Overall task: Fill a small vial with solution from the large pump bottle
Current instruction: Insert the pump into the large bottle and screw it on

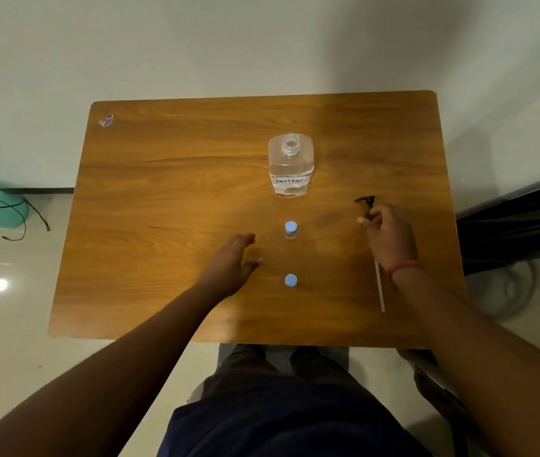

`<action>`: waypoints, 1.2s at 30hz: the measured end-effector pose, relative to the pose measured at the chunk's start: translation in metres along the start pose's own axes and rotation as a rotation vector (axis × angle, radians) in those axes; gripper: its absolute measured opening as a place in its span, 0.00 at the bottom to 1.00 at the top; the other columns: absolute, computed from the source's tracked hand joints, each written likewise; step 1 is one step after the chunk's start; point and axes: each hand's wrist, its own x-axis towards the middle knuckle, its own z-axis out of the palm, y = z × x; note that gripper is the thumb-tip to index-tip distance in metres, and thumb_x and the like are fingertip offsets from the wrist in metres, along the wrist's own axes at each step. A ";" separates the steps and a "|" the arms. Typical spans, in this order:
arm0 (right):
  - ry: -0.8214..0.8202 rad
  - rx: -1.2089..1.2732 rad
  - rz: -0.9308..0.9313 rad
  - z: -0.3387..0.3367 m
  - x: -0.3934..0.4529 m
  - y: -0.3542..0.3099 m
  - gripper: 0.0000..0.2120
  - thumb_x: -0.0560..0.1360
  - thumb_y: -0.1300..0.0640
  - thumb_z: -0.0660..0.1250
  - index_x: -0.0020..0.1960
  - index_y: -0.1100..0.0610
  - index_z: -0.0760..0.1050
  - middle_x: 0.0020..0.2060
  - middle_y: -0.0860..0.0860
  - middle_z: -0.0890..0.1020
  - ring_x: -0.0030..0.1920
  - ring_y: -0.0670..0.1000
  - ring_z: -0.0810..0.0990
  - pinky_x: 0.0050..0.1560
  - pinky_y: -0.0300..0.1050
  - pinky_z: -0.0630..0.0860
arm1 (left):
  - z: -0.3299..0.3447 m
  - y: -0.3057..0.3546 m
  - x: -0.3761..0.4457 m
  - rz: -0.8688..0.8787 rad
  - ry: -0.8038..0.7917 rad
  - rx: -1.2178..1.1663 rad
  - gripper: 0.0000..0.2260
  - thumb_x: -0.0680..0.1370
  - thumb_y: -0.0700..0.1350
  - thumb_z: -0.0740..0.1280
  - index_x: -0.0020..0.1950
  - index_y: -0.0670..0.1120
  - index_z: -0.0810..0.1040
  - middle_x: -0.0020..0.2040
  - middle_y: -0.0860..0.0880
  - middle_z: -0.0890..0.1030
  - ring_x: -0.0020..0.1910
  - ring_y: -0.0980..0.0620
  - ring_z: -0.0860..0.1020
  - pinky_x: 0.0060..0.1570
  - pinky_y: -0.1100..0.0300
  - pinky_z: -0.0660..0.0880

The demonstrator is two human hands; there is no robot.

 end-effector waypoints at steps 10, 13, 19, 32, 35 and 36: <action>-0.190 -0.139 0.211 0.004 0.054 0.010 0.21 0.75 0.44 0.70 0.57 0.59 0.75 0.54 0.57 0.78 0.51 0.59 0.78 0.45 0.48 0.73 | -0.044 0.057 0.074 0.018 0.214 -0.312 0.42 0.75 0.49 0.77 0.81 0.46 0.56 0.78 0.47 0.65 0.73 0.51 0.68 0.69 0.48 0.72; -0.214 -0.144 0.198 0.001 0.056 0.011 0.18 0.76 0.44 0.69 0.54 0.59 0.77 0.48 0.56 0.81 0.46 0.57 0.78 0.41 0.46 0.71 | -0.059 0.072 0.090 0.042 0.220 -0.361 0.46 0.73 0.52 0.78 0.82 0.48 0.53 0.81 0.49 0.59 0.77 0.50 0.64 0.71 0.47 0.71; -0.222 -0.107 0.227 -0.004 0.053 0.010 0.14 0.76 0.45 0.68 0.51 0.56 0.78 0.44 0.52 0.80 0.43 0.52 0.75 0.43 0.46 0.70 | -0.081 0.090 0.109 0.144 0.166 -0.324 0.40 0.76 0.50 0.75 0.82 0.48 0.57 0.80 0.49 0.63 0.78 0.50 0.64 0.73 0.46 0.69; -0.165 -0.021 0.179 -0.025 0.057 -0.014 0.10 0.76 0.44 0.68 0.48 0.50 0.74 0.42 0.49 0.78 0.41 0.49 0.75 0.41 0.45 0.72 | -0.089 0.094 0.118 0.279 0.109 -0.153 0.32 0.76 0.47 0.76 0.77 0.45 0.68 0.68 0.51 0.72 0.65 0.54 0.70 0.64 0.45 0.76; -0.134 -0.012 0.118 -0.037 0.061 -0.031 0.09 0.76 0.46 0.69 0.46 0.50 0.74 0.42 0.50 0.79 0.39 0.47 0.75 0.41 0.43 0.70 | -0.092 0.096 0.115 0.294 0.108 -0.138 0.31 0.76 0.47 0.75 0.77 0.44 0.67 0.70 0.45 0.73 0.66 0.49 0.71 0.64 0.44 0.76; -0.116 -0.002 0.089 -0.044 0.063 -0.038 0.09 0.76 0.46 0.69 0.46 0.50 0.75 0.42 0.49 0.79 0.39 0.48 0.75 0.41 0.43 0.70 | -0.095 0.097 0.113 0.306 0.114 -0.141 0.30 0.76 0.46 0.75 0.76 0.44 0.68 0.69 0.46 0.73 0.66 0.49 0.72 0.63 0.44 0.76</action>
